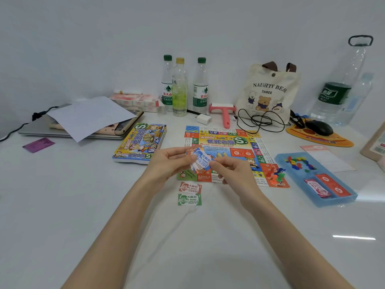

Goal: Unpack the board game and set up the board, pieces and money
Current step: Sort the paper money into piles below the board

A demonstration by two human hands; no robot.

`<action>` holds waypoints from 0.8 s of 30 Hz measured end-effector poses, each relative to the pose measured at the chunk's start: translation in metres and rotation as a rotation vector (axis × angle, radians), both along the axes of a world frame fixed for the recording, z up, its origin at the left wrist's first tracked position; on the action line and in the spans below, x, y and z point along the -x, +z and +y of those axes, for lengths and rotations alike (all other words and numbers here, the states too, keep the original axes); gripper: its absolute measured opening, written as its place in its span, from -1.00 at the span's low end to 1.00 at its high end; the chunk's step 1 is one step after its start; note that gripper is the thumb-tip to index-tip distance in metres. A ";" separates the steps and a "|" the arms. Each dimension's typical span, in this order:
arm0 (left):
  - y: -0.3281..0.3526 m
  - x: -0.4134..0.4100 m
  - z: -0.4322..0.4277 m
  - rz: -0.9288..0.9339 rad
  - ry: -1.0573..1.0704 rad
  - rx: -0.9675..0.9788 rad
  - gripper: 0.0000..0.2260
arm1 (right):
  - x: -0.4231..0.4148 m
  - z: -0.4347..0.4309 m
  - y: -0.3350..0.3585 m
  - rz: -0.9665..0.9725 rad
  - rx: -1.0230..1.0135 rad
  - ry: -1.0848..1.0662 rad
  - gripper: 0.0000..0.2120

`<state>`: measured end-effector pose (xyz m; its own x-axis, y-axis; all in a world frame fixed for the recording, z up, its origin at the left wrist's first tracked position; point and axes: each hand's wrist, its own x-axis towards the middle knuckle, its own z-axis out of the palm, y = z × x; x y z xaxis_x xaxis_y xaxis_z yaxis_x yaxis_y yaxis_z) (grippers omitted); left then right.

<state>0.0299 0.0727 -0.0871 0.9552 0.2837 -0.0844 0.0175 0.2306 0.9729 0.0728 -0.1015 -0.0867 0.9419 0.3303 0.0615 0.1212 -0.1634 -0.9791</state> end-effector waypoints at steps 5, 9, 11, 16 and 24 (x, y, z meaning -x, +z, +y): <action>0.000 -0.001 -0.003 0.016 -0.016 0.020 -0.67 | 0.003 0.002 0.001 0.097 -0.128 -0.030 -0.96; -0.001 -0.001 -0.006 0.025 -0.002 0.025 -0.64 | 0.005 0.004 0.001 0.071 -0.184 -0.069 -0.96; -0.001 -0.001 -0.006 0.026 -0.001 0.030 -0.65 | 0.005 0.004 0.001 0.068 -0.194 -0.079 -0.95; -0.002 -0.002 -0.002 0.019 0.069 0.052 -0.72 | 0.000 -0.004 0.005 0.049 -0.082 -0.078 -0.96; -0.006 -0.006 0.002 -0.039 0.239 0.067 -0.69 | -0.003 -0.038 0.010 0.009 0.333 0.159 -0.93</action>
<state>0.0355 0.0751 -0.0934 0.8646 0.4968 -0.0754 -0.0823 0.2881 0.9541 0.0762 -0.1390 -0.0771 0.8769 0.4735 -0.0824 0.1620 -0.4527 -0.8768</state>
